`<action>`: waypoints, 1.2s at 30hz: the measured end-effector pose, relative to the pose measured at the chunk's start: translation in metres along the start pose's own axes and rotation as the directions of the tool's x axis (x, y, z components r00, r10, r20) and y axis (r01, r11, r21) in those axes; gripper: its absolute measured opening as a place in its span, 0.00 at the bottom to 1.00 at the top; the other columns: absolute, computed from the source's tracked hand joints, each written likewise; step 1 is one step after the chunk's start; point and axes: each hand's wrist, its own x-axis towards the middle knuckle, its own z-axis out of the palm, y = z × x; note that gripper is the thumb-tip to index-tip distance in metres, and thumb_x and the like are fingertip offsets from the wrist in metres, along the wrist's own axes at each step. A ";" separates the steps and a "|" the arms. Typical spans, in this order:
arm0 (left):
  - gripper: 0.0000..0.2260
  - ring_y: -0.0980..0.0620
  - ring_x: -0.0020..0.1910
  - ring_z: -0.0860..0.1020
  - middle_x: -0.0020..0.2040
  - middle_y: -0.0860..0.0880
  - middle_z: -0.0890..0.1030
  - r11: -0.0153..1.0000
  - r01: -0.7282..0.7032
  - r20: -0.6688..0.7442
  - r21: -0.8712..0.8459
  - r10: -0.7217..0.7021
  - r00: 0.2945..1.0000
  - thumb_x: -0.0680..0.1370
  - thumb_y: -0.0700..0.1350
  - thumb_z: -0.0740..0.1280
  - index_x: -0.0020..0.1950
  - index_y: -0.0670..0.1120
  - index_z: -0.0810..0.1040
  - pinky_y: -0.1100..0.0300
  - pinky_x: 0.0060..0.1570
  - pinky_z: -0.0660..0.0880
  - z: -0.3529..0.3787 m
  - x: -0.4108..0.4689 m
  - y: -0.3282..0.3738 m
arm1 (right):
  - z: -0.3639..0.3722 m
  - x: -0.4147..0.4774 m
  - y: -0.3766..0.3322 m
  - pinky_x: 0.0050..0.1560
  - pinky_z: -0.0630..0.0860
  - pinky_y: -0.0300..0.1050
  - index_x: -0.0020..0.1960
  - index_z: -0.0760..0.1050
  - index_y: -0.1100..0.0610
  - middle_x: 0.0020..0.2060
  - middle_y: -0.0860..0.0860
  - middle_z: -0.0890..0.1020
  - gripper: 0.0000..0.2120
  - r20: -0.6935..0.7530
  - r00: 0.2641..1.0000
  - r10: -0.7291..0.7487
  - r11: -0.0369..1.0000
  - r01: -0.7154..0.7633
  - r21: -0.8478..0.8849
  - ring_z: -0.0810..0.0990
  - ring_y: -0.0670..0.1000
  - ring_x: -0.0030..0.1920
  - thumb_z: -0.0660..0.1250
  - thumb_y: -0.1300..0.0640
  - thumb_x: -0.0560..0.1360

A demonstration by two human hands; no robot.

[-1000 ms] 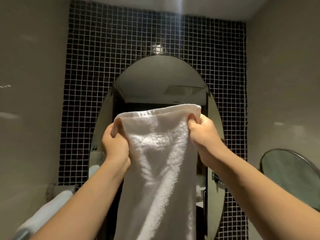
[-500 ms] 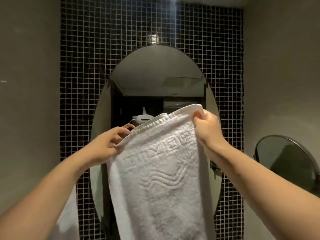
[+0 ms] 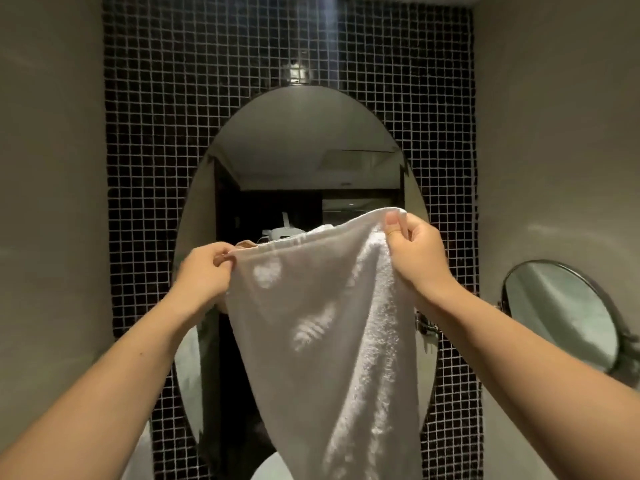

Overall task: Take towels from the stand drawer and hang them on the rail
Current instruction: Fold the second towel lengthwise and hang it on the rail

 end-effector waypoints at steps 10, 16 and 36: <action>0.11 0.45 0.58 0.84 0.57 0.46 0.85 0.835 -0.048 0.307 -0.547 0.254 0.917 0.83 0.38 0.65 0.52 0.50 0.85 0.53 0.52 0.80 0.029 -0.039 0.065 | 0.011 -0.026 -0.033 0.39 0.80 0.36 0.56 0.83 0.53 0.46 0.49 0.87 0.11 0.445 0.871 0.210 0.897 -0.352 0.267 0.86 0.48 0.46 0.70 0.48 0.78; 0.12 0.40 0.59 0.82 0.59 0.43 0.83 0.754 0.042 0.326 -0.655 0.232 0.917 0.73 0.44 0.75 0.55 0.43 0.83 0.49 0.50 0.82 0.050 -0.055 0.071 | 0.025 -0.043 -0.032 0.48 0.84 0.42 0.55 0.84 0.53 0.48 0.49 0.88 0.16 0.440 0.885 0.155 0.877 -0.328 0.351 0.87 0.49 0.50 0.79 0.50 0.70; 0.26 0.52 0.72 0.73 0.71 0.53 0.76 0.751 -0.095 0.257 -0.653 0.339 0.905 0.72 0.58 0.76 0.68 0.56 0.74 0.47 0.70 0.71 0.056 -0.072 0.039 | 0.061 -0.064 0.007 0.52 0.84 0.46 0.50 0.85 0.47 0.41 0.43 0.87 0.06 0.314 0.935 0.167 0.970 -0.213 0.119 0.85 0.42 0.45 0.71 0.47 0.77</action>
